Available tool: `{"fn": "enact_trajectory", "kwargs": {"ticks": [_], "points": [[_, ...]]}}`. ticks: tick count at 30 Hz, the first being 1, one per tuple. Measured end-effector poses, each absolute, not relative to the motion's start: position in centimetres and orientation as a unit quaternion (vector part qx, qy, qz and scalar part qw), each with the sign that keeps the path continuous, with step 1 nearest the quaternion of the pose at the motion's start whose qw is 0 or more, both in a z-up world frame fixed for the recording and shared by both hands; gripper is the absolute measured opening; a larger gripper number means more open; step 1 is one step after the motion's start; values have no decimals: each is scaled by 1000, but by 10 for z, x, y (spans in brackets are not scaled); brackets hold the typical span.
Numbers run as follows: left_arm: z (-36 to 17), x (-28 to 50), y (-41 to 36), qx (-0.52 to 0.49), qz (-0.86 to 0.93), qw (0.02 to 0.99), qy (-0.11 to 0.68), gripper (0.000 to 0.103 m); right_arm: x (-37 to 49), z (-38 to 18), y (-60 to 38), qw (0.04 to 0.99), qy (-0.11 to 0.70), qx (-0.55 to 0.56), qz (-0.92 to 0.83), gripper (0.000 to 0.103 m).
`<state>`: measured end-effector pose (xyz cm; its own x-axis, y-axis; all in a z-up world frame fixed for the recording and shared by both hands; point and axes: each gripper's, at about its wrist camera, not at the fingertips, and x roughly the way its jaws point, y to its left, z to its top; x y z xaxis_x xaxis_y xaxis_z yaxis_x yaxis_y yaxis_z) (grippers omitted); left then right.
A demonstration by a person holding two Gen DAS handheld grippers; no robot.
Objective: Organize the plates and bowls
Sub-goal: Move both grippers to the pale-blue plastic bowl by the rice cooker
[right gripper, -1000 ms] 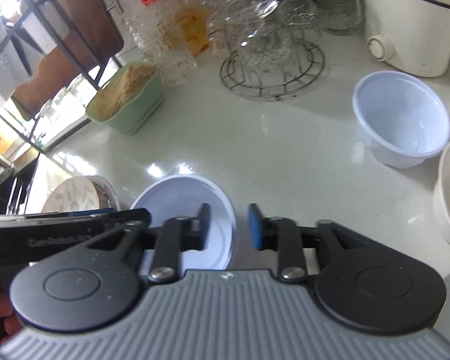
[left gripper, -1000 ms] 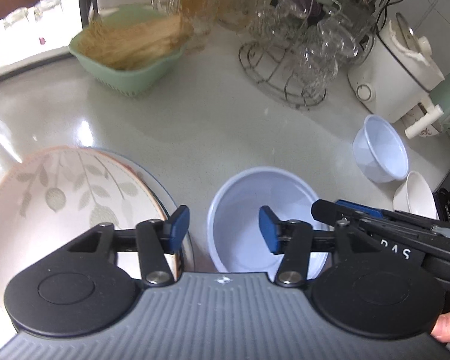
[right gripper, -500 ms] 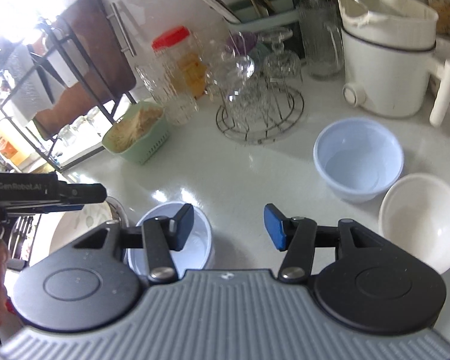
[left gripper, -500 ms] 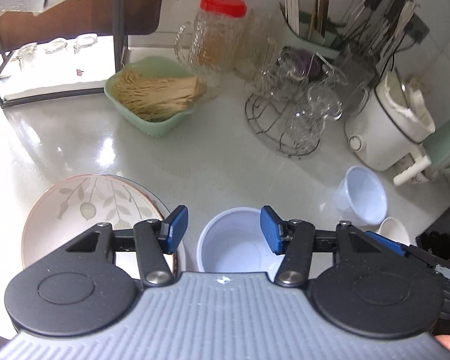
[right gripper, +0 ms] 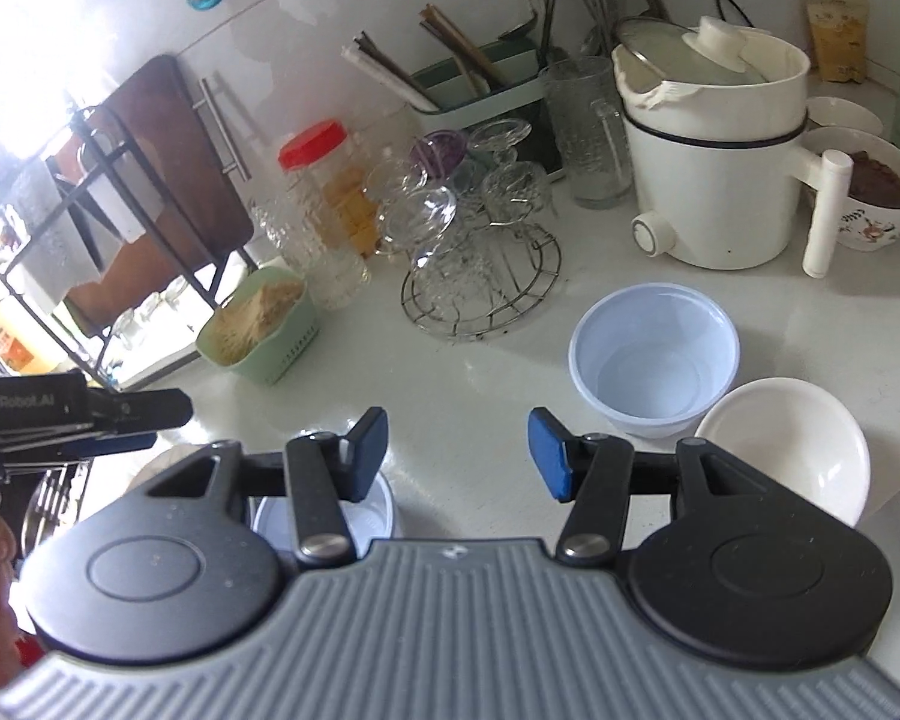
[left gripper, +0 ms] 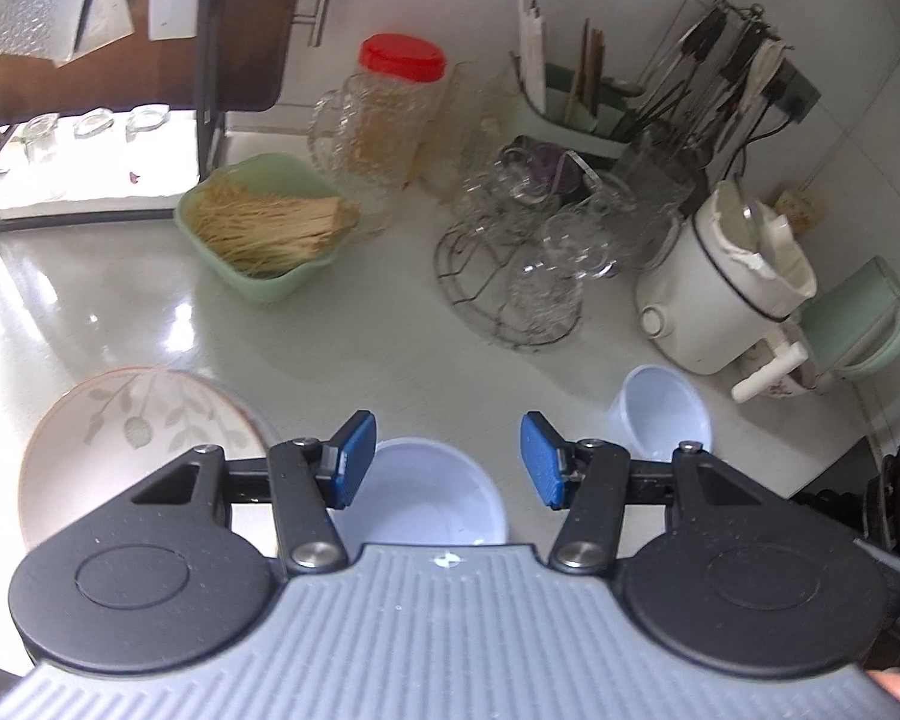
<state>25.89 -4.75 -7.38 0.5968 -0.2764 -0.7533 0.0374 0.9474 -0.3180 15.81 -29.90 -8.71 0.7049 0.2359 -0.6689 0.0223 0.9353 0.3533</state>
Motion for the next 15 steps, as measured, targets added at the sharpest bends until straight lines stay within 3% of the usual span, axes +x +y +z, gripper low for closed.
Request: {"fn": "enact_trajectory", "kwargs": {"ticks": [15], "points": [[-95,298,-118,-83,-161,866,466,59,166,-92,-337,910,371,187,3,55]]}}
